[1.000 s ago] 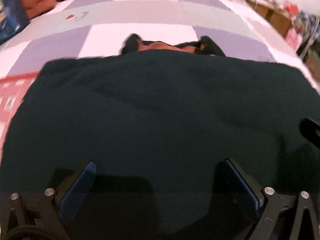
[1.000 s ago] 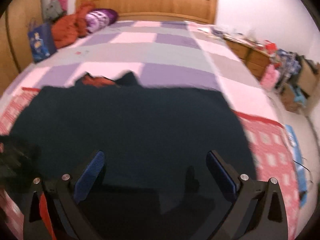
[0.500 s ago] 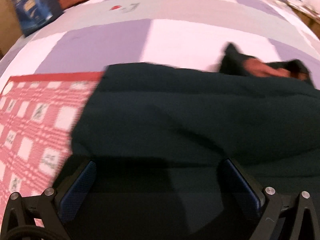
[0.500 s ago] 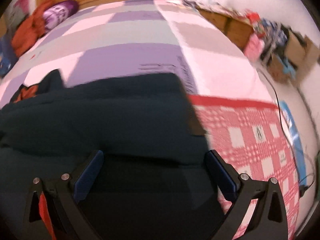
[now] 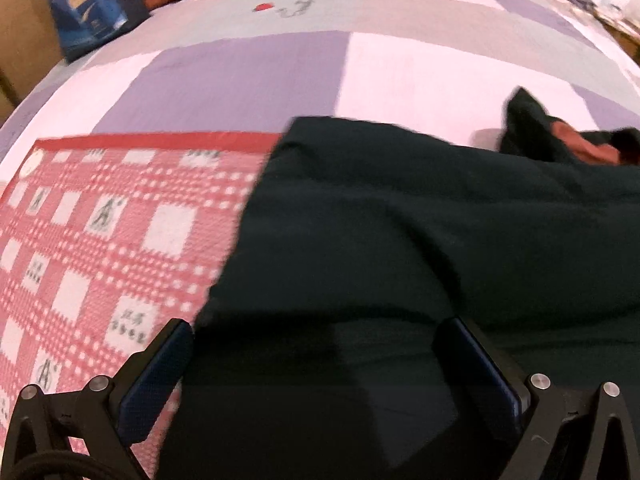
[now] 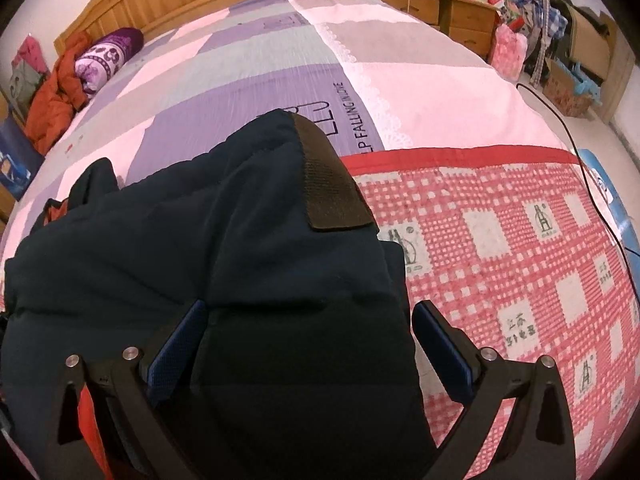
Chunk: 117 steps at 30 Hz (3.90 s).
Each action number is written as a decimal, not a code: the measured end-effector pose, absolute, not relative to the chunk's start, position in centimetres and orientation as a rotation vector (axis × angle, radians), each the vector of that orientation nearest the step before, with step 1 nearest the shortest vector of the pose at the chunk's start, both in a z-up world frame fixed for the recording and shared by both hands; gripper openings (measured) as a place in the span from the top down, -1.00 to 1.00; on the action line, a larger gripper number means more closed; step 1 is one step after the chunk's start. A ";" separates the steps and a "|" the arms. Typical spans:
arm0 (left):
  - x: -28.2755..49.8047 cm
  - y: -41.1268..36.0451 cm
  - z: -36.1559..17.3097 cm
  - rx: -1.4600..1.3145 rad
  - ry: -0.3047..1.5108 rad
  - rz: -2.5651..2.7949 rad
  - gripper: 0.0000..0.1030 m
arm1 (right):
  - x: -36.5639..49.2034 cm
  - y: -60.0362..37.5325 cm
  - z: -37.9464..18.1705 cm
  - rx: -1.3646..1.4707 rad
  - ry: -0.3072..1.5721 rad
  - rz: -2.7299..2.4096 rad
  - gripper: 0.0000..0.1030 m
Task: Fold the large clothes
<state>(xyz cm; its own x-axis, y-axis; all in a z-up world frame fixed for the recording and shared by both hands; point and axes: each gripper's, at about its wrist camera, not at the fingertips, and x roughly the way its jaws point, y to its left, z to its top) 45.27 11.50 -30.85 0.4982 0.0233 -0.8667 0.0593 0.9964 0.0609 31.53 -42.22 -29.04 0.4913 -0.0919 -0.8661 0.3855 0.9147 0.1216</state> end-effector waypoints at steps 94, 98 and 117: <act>1.5 2.6 0.8 0.121 1.073 -0.194 -1.00 | -9.3 -15.0 3.0 0.187 1.057 -0.177 -0.99; 1.8 2.4 0.7 0.116 1.075 -0.194 -1.00 | -9.2 -15.0 2.9 0.185 1.065 -0.178 -0.99; 3.0 1.5 0.0 0.126 1.088 -0.203 -1.00 | -7.0 -14.5 2.1 0.185 1.073 -0.186 -0.99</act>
